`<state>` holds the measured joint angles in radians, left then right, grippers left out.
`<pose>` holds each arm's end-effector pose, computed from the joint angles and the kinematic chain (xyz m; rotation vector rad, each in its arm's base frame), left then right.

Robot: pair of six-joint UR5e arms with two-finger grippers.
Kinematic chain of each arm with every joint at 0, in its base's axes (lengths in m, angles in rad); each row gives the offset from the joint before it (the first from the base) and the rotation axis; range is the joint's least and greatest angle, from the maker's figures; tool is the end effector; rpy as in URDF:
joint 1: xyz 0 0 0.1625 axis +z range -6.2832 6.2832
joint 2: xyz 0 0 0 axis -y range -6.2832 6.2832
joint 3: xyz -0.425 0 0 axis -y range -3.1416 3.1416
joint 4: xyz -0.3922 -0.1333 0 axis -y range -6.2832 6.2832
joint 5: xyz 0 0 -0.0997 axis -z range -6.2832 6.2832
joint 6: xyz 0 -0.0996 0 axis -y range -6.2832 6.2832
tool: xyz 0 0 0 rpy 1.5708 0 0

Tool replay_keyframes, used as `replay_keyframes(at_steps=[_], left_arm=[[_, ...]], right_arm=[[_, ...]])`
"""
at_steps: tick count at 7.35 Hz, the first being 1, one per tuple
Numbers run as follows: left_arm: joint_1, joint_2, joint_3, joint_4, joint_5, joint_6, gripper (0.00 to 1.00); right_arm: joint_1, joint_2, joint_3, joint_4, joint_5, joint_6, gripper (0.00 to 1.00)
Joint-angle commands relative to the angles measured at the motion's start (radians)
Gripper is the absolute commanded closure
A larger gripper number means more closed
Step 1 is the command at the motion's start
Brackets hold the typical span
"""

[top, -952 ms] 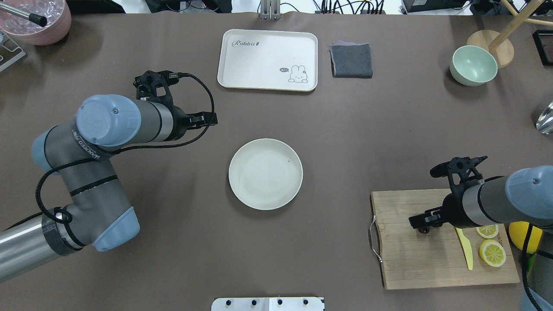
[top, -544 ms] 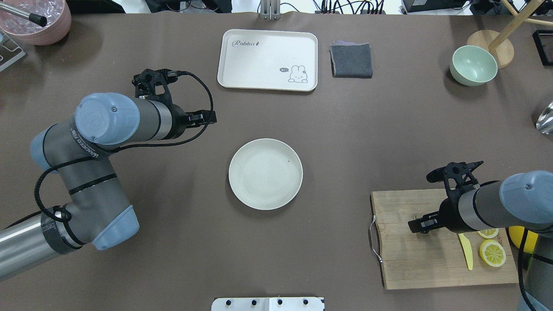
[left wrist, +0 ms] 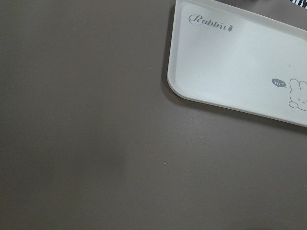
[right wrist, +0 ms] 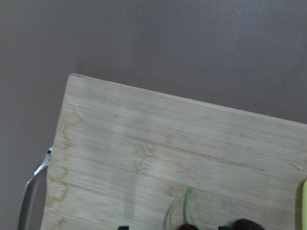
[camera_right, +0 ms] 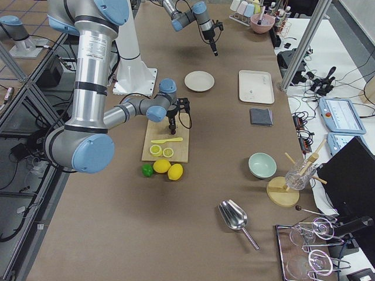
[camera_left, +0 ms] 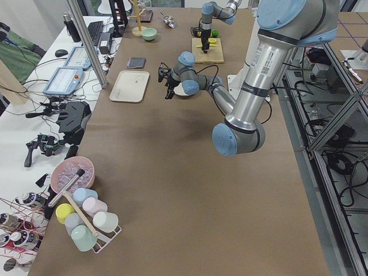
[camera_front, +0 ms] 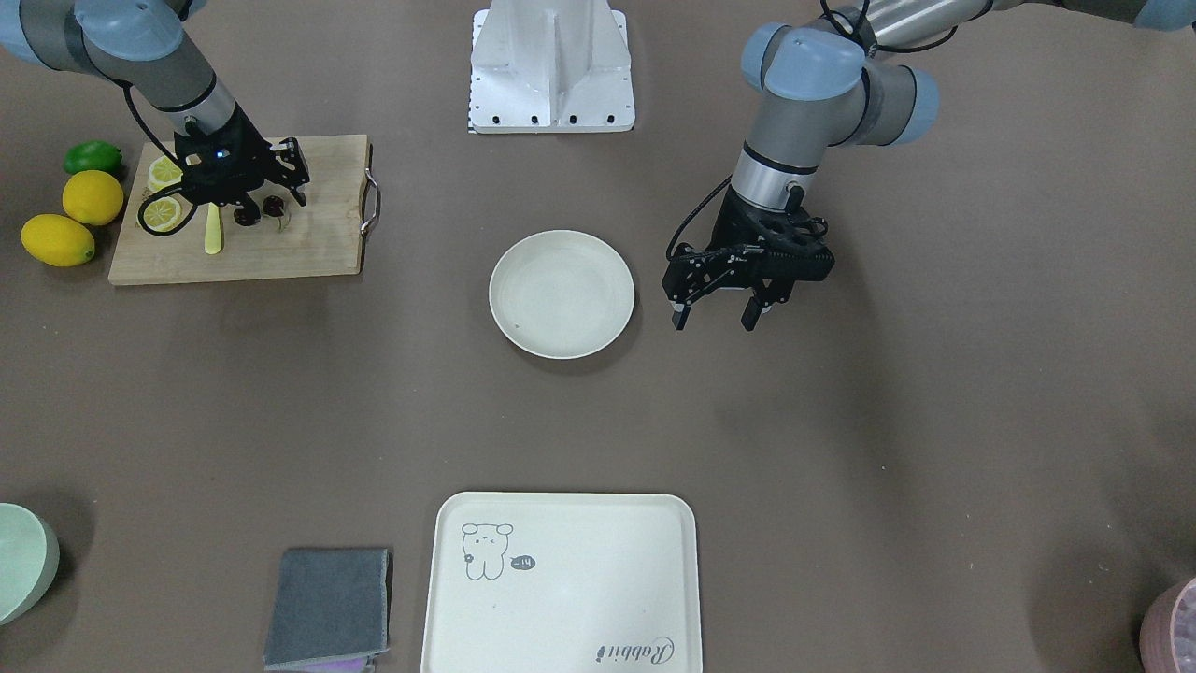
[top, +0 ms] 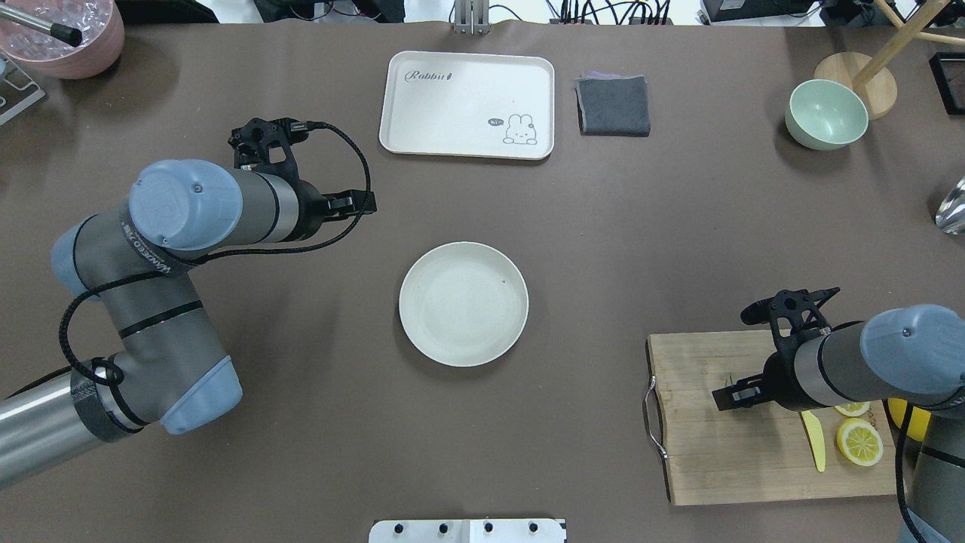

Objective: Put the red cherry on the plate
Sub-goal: 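Lower the right gripper onto the dark red cherries and grasp them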

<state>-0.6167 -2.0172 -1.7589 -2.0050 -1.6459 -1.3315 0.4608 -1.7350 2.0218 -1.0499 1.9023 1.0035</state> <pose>0.4448 -0.4695 0.2738 0.3833 1.0042 -0.3004 -0.3525 -0.2876 0.4639 0.1209 -0.8521 -0.2337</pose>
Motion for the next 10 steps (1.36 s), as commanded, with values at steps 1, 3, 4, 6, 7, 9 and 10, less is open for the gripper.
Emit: replay_keyframes(at_steps=[1, 3, 4, 6, 7, 9, 10], left_arm=[[-0.005, 0.000, 0.001, 0.000, 0.000, 0.000, 0.02], [-0.006, 0.000, -0.001, -0.001, 0.000, 0.000, 0.02], [-0.005, -0.002, -0.001, -0.001, 0.000, 0.000, 0.02], [-0.008, 0.000, 0.001, -0.001, 0.000, 0.000, 0.02], [-0.023, 0.000, 0.002, -0.001, 0.000, 0.002, 0.02], [-0.040, 0.002, 0.031, -0.009, 0.007, 0.047, 0.02], [-0.063, 0.024, 0.050, -0.014, 0.012, 0.117, 0.02]], right_arm=[[-0.004, 0.000, -0.003, 0.002, 0.000, 0.001, 0.67], [-0.002, 0.000, 0.003, 0.002, -0.002, 0.000, 1.00], [0.004, 0.000, 0.009, 0.002, -0.003, 0.000, 1.00], [0.095, 0.000, 0.062, -0.007, 0.065, -0.006, 1.00], [0.190, 0.009, 0.067, -0.010, 0.196, -0.011, 1.00], [0.243, 0.096, 0.057, -0.024, 0.264, -0.013, 1.00], [0.240, 0.205, 0.055, -0.142, 0.253, -0.011, 1.00]])
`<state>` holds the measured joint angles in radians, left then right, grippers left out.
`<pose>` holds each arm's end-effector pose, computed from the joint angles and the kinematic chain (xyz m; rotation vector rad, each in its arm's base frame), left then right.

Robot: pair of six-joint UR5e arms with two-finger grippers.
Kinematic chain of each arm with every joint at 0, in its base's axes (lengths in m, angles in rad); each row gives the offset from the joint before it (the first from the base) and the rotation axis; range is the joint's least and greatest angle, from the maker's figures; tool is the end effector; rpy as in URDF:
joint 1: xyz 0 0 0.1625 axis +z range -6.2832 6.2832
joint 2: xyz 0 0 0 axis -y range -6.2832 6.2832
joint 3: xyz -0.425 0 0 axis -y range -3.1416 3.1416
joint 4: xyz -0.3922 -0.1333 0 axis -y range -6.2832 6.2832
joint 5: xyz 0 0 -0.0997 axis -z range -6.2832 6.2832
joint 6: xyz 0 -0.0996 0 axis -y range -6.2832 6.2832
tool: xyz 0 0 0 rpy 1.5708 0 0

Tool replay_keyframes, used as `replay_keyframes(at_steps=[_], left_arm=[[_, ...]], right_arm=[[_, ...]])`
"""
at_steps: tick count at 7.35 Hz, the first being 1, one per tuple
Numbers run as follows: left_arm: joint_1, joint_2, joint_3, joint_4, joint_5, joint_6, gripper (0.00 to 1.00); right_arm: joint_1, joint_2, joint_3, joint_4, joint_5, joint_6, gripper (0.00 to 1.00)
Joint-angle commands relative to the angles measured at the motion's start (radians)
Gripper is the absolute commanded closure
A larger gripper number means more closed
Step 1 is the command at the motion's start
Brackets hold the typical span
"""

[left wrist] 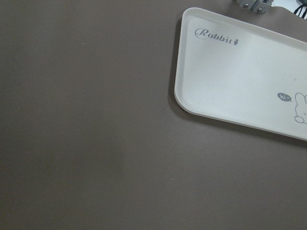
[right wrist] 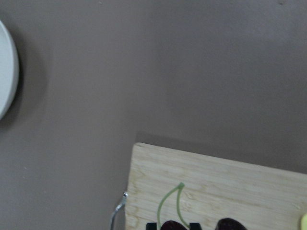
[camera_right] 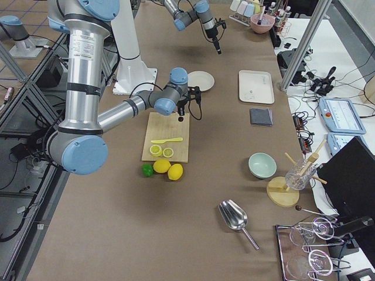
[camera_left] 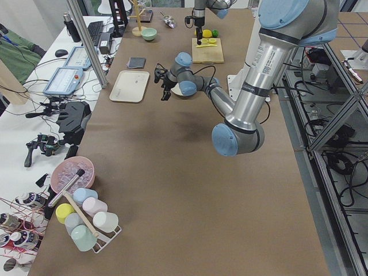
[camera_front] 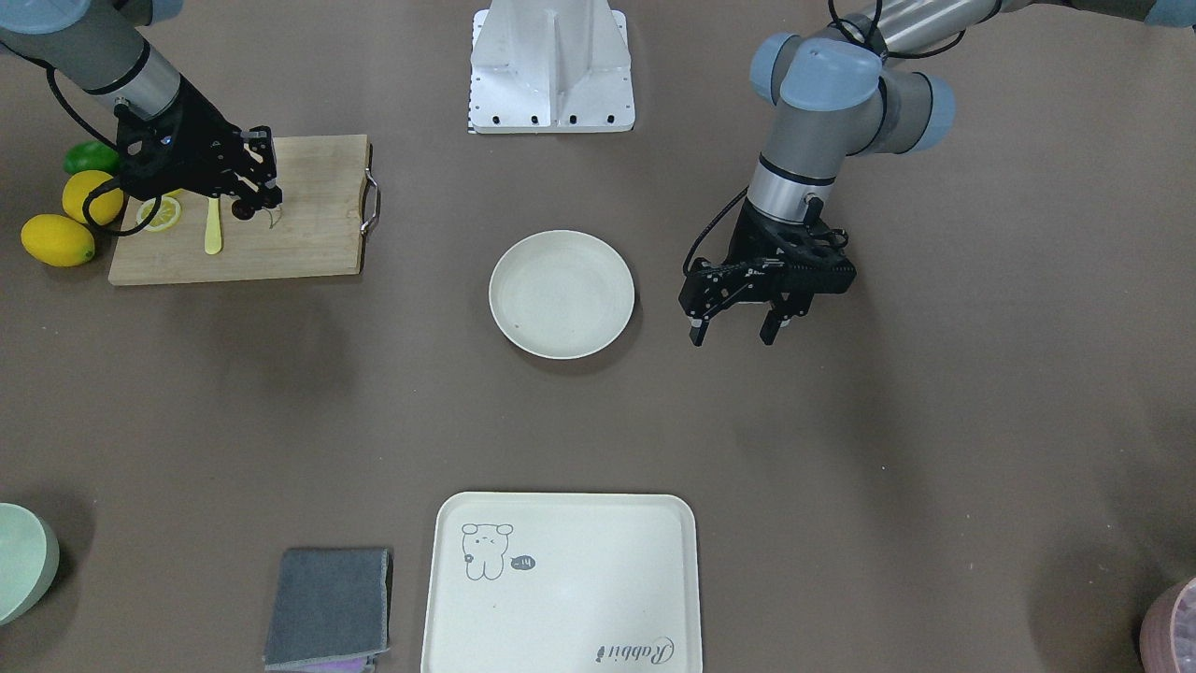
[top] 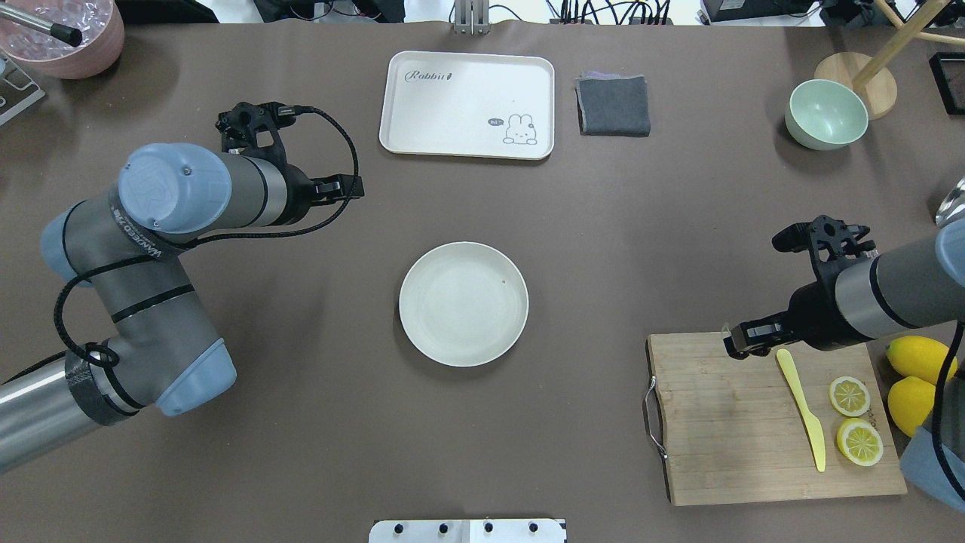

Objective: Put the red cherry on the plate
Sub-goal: 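Carry the cherries onto the white plate with the right gripper while the left arm retracts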

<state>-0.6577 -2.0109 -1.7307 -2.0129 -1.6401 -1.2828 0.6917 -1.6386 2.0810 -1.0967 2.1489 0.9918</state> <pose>0.4299 -0.4918 0.2896 0.4201 0.9600 -0.2993 -0.2982 -0.3494 0.3903 0.0961 -1.0328 -0.1623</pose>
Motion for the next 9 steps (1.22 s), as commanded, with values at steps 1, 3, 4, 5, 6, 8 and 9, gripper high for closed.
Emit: replay_keyframes(at_steps=[1, 3, 4, 5, 6, 8, 9], left_arm=[[-0.075, 0.029, 0.025, -0.007, 0.000, 0.132, 0.02], [-0.094, 0.052, 0.028, -0.007, 0.005, 0.250, 0.02], [-0.094, 0.052, 0.031, -0.007, 0.005, 0.252, 0.02], [-0.094, 0.054, 0.033, -0.007, 0.005, 0.252, 0.02], [-0.094, 0.054, 0.036, -0.007, 0.005, 0.252, 0.02], [-0.095, 0.054, 0.046, -0.007, 0.005, 0.252, 0.02], [-0.103, 0.055, 0.046, -0.007, 0.005, 0.253, 0.02]], right_arm=[[-0.013, 0.270, -0.021, -0.270, -0.027, 0.010, 1.00], [-0.125, 0.481, -0.104, -0.385, -0.226, 0.042, 1.00], [-0.164, 0.594, -0.193, -0.384, -0.257, 0.104, 1.00], [-0.199, 0.674, -0.267, -0.385, -0.321, 0.126, 1.00], [-0.221, 0.716, -0.318, -0.382, -0.333, 0.131, 1.00], [-0.277, 0.729, -0.354, -0.371, -0.420, 0.126, 1.00], [-0.299, 0.765, -0.413, -0.336, -0.438, 0.139, 1.00]])
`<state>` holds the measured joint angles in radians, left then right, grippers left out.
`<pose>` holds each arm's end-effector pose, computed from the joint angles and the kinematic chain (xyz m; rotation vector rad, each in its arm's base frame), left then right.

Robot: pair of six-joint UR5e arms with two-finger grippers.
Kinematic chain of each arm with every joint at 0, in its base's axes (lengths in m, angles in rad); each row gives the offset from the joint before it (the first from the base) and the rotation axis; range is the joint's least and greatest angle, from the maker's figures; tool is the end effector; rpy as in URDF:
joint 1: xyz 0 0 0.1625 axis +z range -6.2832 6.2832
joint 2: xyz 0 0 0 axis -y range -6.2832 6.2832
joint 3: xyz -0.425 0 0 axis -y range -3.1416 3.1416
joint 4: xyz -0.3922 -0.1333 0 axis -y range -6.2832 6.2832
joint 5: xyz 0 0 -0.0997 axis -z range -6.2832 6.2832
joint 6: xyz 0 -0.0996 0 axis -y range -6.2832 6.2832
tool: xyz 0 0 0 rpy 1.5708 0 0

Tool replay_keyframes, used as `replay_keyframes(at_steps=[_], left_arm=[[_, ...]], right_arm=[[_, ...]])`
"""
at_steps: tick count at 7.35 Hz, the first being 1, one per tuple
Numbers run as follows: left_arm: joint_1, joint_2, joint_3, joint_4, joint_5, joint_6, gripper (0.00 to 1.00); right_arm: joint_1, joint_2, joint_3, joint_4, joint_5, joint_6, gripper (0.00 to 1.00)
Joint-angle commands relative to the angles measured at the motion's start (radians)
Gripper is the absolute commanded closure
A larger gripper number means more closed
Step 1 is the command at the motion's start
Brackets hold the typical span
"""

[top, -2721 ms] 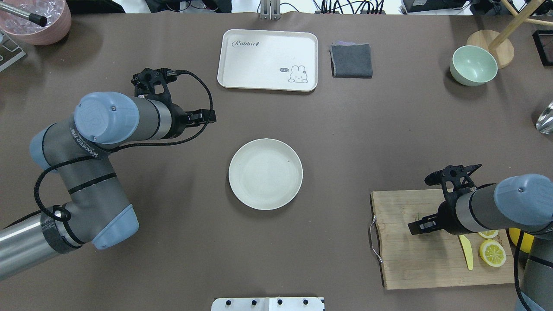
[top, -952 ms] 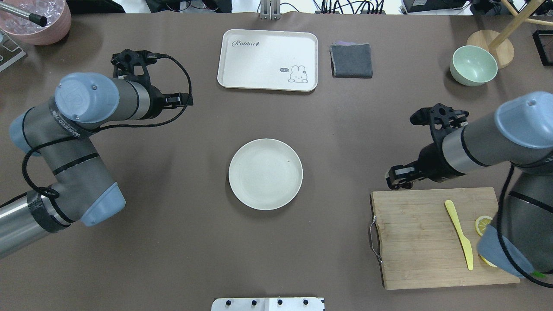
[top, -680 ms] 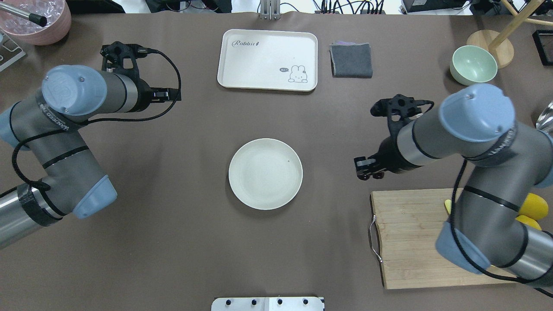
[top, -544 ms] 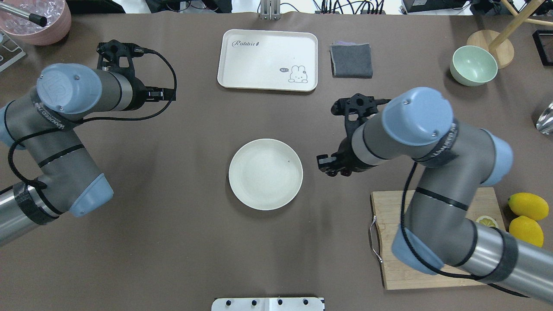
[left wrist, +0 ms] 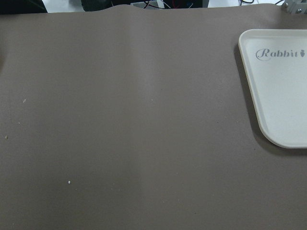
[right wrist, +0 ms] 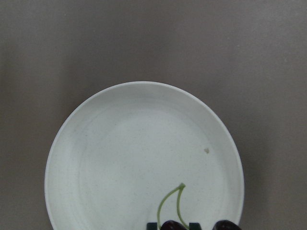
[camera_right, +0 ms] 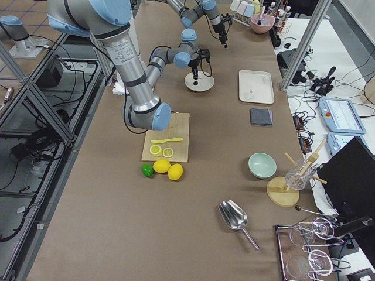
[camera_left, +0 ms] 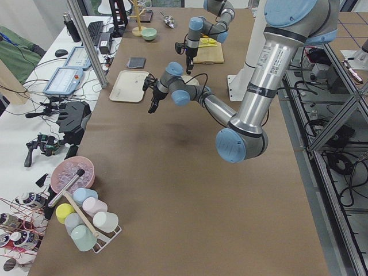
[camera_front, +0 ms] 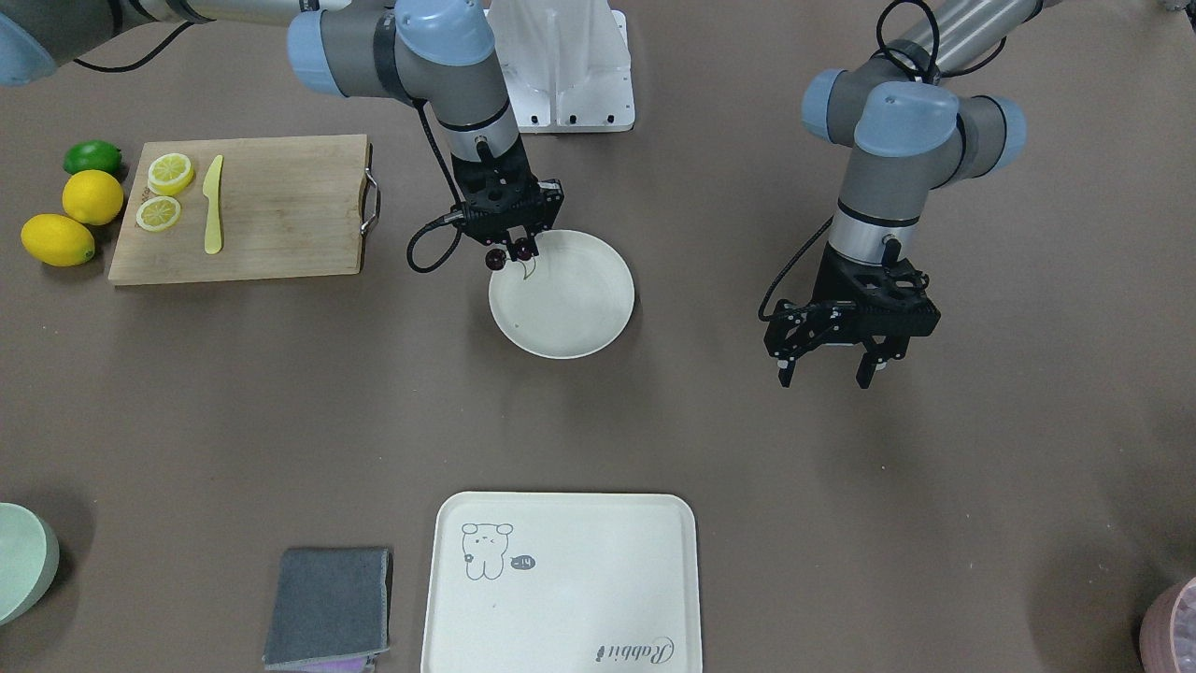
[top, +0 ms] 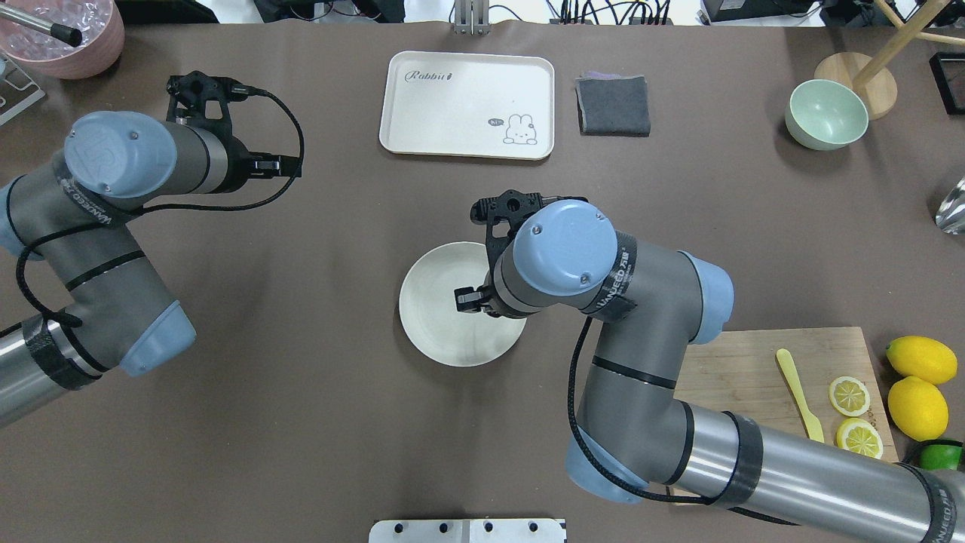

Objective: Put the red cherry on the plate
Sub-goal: 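Carry the cherries onto the white plate with the right gripper while the left arm retracts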

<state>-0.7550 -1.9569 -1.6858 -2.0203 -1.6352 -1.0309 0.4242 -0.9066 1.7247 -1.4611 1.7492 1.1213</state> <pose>0.3812 -0.5330 0.3444 0.5264 0.7948 -0.1680 -0.5615 -0.3805 0.1899 0.2416 -0.9085 -0.1062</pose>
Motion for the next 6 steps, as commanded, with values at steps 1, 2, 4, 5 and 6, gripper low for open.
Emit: replay_keyframes(at_steps=[1, 2, 4, 5, 6], left_arm=[[-0.018, 0.009, 0.003, 0.000, -0.002, 0.002, 0.02], [-0.020, 0.033, 0.003, -0.006, 0.000, 0.006, 0.02], [-0.052, 0.052, 0.005, -0.029, -0.006, 0.006, 0.02], [-0.064, 0.052, 0.012, -0.028, -0.011, 0.029, 0.02], [-0.087, 0.064, 0.030, -0.028, -0.012, 0.061, 0.02]], right_arm=[[-0.039, 0.055, -0.110, 0.063, -0.049, 0.047, 1.00], [-0.048, 0.060, -0.117, 0.076, -0.062, 0.048, 1.00], [-0.048, 0.075, -0.122, 0.076, -0.066, 0.049, 0.44], [-0.048, 0.077, -0.117, 0.076, -0.066, 0.052, 0.01], [-0.041, 0.077, -0.096, 0.067, -0.062, 0.052, 0.00]])
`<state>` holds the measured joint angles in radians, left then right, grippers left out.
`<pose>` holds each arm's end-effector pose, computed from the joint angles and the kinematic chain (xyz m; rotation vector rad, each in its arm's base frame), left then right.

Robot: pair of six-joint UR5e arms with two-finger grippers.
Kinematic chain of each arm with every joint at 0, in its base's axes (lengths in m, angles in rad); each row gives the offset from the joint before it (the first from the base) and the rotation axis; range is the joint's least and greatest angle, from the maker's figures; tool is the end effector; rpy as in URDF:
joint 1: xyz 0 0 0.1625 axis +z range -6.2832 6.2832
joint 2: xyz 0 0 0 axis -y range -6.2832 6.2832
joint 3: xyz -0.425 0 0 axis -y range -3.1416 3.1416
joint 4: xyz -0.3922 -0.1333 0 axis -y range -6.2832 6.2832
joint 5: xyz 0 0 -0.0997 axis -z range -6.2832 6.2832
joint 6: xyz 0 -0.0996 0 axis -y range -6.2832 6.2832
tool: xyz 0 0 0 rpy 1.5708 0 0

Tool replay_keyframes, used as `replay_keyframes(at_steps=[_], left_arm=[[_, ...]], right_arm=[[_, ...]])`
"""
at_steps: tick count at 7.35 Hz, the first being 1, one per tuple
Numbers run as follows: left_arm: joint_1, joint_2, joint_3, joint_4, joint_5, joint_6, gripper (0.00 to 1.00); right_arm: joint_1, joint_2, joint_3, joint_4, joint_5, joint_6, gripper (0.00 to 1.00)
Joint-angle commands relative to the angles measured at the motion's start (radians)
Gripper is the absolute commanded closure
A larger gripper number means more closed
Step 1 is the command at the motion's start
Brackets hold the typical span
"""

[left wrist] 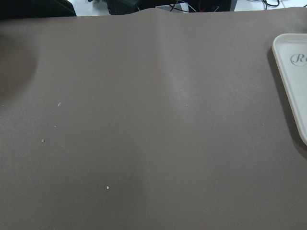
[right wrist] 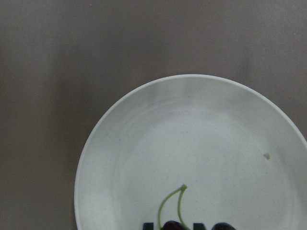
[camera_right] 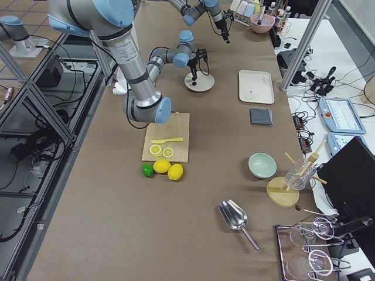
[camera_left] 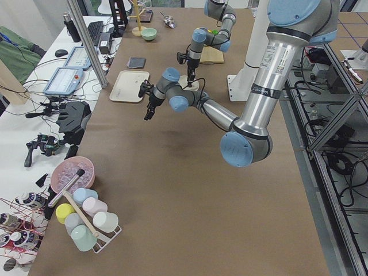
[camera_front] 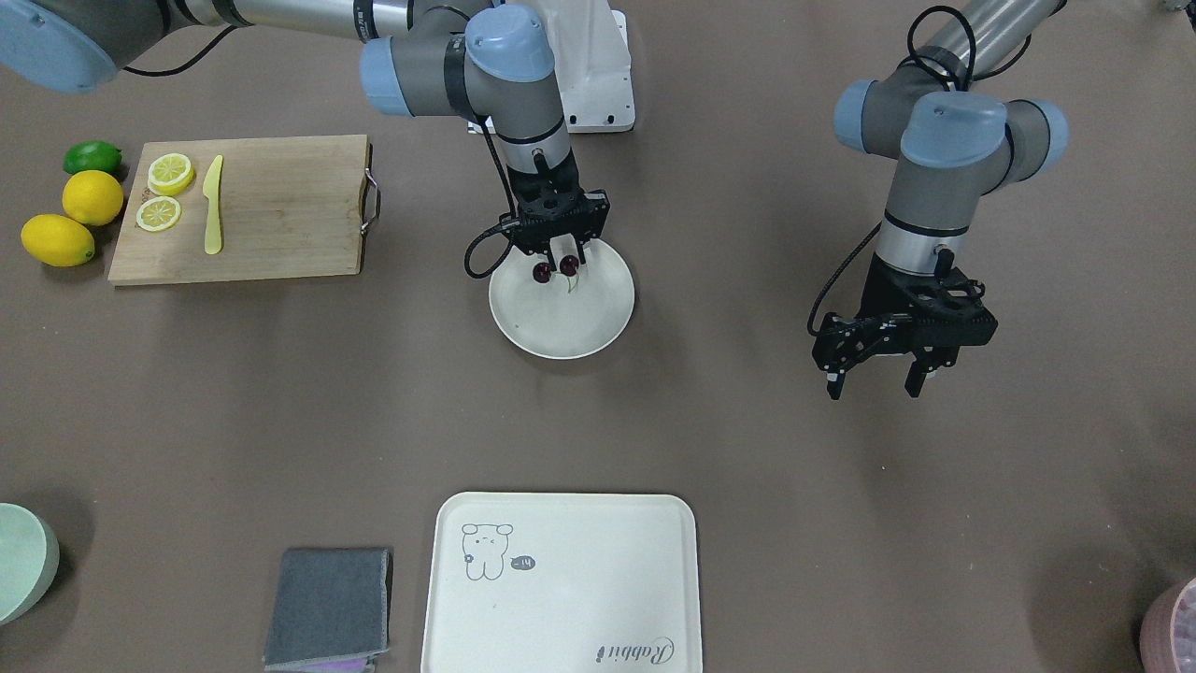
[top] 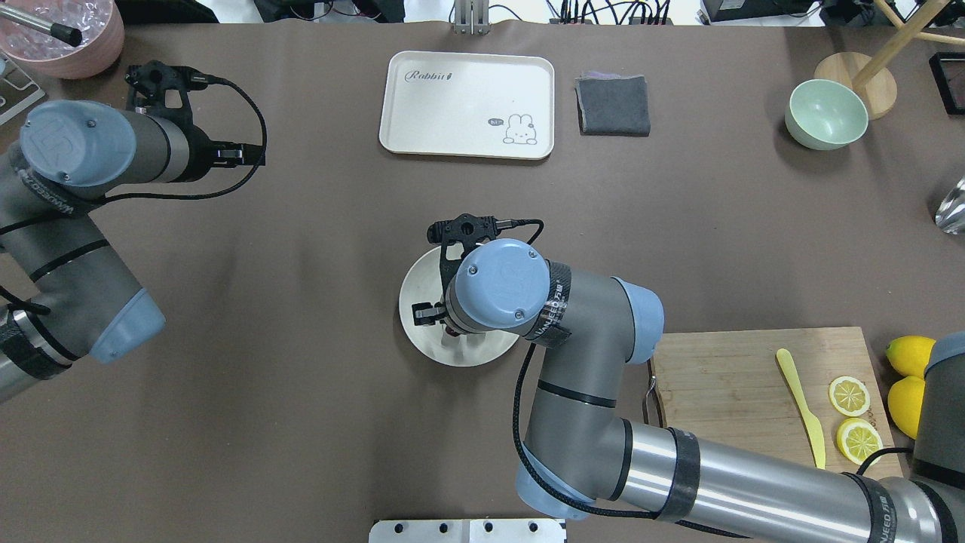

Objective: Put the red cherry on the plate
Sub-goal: 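Carry the cherries onto the white plate with the right gripper while the left arm retracts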

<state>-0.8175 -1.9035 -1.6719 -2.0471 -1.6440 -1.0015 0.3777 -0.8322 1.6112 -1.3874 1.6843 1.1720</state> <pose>0.3420 -0.5489 0.3816 0.5300 0.7444 -0.1974 -0.6088 -0.3728 0.1760 0.2671 -0.9295 -0.0740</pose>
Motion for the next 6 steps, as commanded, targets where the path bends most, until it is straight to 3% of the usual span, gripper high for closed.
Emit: replay_keyframes(at_steps=[1, 4, 6], left_arm=[[-0.055, 0.050, 0.014, -0.005, -0.040, 0.094, 0.02], [-0.265, 0.217, 0.012, 0.005, -0.352, 0.410, 0.02], [-0.438, 0.311, 0.007, 0.008, -0.457, 0.682, 0.02]], right_arm=[[0.027, -0.001, 0.060, -0.048, 0.024, 0.001, 0.00], [0.163, -0.083, 0.321, -0.380, 0.204, -0.020, 0.00], [0.345, -0.274, 0.423, -0.435, 0.311, -0.255, 0.00]])
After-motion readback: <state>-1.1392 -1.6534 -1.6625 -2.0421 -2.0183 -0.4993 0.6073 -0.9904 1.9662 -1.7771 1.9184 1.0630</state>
